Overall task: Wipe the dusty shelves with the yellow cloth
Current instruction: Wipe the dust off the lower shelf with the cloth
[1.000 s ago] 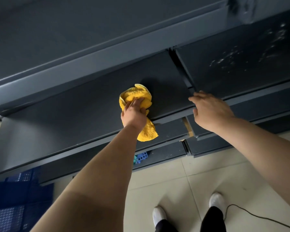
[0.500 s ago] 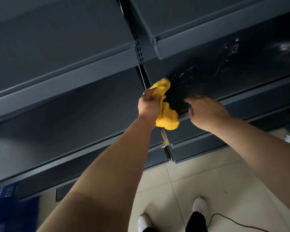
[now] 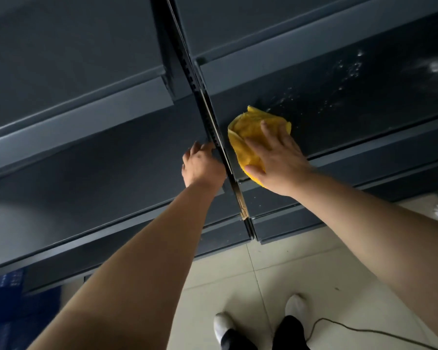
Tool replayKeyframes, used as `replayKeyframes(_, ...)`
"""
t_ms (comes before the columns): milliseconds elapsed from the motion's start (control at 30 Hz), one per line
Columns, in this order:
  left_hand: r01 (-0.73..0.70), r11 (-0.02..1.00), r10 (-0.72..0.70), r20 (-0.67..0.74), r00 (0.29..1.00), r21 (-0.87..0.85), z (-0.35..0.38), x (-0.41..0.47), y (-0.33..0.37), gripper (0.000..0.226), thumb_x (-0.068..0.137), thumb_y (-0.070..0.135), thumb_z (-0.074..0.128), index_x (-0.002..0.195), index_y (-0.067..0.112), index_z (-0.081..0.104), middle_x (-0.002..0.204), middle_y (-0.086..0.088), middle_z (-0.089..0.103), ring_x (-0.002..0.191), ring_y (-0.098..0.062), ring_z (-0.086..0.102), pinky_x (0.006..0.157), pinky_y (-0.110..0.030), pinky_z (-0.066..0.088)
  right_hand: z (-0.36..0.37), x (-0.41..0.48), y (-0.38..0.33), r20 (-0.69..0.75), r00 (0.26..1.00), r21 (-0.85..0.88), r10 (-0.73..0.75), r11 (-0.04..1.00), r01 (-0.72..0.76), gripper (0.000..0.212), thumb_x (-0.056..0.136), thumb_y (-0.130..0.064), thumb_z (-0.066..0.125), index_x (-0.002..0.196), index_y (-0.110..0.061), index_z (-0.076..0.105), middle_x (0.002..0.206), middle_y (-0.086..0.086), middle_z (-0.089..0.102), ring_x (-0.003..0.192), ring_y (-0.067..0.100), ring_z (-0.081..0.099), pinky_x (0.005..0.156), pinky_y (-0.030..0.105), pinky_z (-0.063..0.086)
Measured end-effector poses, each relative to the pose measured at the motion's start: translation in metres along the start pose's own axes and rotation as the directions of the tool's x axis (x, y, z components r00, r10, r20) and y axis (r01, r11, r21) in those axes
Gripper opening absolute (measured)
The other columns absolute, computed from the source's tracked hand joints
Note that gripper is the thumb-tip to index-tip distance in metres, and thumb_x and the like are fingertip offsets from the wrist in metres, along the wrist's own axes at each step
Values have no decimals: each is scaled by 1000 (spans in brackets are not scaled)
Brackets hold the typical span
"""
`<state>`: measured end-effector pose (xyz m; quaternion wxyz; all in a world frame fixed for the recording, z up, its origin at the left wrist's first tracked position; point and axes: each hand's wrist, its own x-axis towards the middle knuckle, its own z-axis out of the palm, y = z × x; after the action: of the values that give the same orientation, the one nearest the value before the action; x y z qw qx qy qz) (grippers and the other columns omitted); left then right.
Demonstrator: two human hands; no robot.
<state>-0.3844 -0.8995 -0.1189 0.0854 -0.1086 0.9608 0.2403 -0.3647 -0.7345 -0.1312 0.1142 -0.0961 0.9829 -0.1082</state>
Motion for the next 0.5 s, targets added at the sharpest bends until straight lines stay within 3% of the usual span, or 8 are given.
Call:
replayKeyframes(100,-67,993,66,17,998,94,-3,9,-10,48,93,20,38,139,28,46,151,0,35,137,-31,29,110,-49,32,10,16,-7,35,999,-66,-1,998,4,65,95,-62,27,153,-38,7,163,3,-1,145,43,-18,119,52,-3)
replayKeyframes(233,-131,988,130,17,991,81,-4,28,-9,50,92,12,37,139,26,48,146,0,41,134,-29,36,108,-46,36,14,31,-9,-8,999,-130,-44,991,43,61,95,-63,23,151,-44,9,163,-1,7,145,41,-17,119,54,-7)
replayKeyframes(500,-189,978,189,7,982,93,-4,65,-9,48,92,14,37,137,25,48,146,-3,43,134,-29,37,108,-41,34,14,105,-12,-53,998,-148,29,988,-37,60,96,-61,11,152,-42,2,163,-4,-2,147,32,-19,116,58,-11)
